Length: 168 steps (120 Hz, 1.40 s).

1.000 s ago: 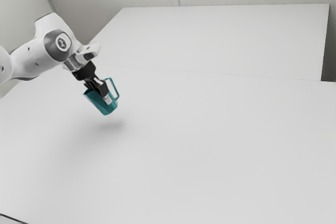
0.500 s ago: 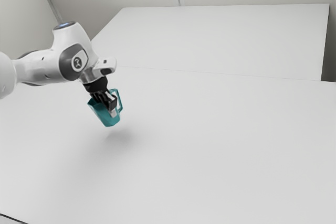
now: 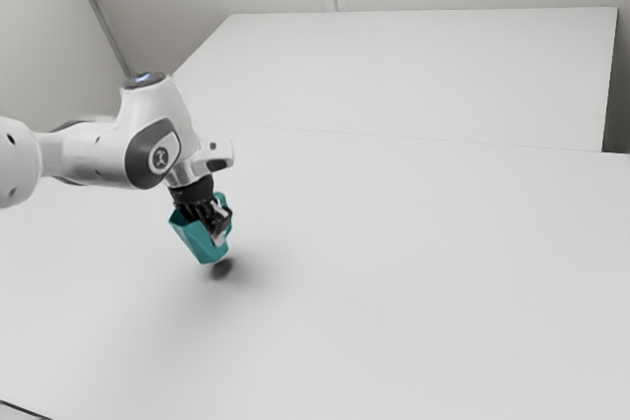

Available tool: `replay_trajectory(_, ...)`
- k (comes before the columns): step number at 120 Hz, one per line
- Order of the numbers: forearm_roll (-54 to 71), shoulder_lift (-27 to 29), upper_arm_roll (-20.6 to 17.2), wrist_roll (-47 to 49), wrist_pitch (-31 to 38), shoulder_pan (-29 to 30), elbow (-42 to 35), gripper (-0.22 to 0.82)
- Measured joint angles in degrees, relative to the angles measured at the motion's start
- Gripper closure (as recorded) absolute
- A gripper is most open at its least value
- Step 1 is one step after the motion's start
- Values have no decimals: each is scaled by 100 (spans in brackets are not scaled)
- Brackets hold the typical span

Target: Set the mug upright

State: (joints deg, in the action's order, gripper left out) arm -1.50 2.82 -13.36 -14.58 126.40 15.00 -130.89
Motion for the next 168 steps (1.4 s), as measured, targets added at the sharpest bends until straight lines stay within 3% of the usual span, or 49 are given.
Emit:
replay_trajectory(68,184,-260,-92,952,474,-58,-273,77)
replay_trajectory(90,115,-246,-158,1061,566,31,-323,48)
replay_trajectory(103,92,-98,-216,1108,576,101,-325,36)
replay_trajectory(132,58,328,-337,1182,396,-36,-166,20)
replay_trajectory(168,3,347,-343,1232,-909,-18,1112,5)
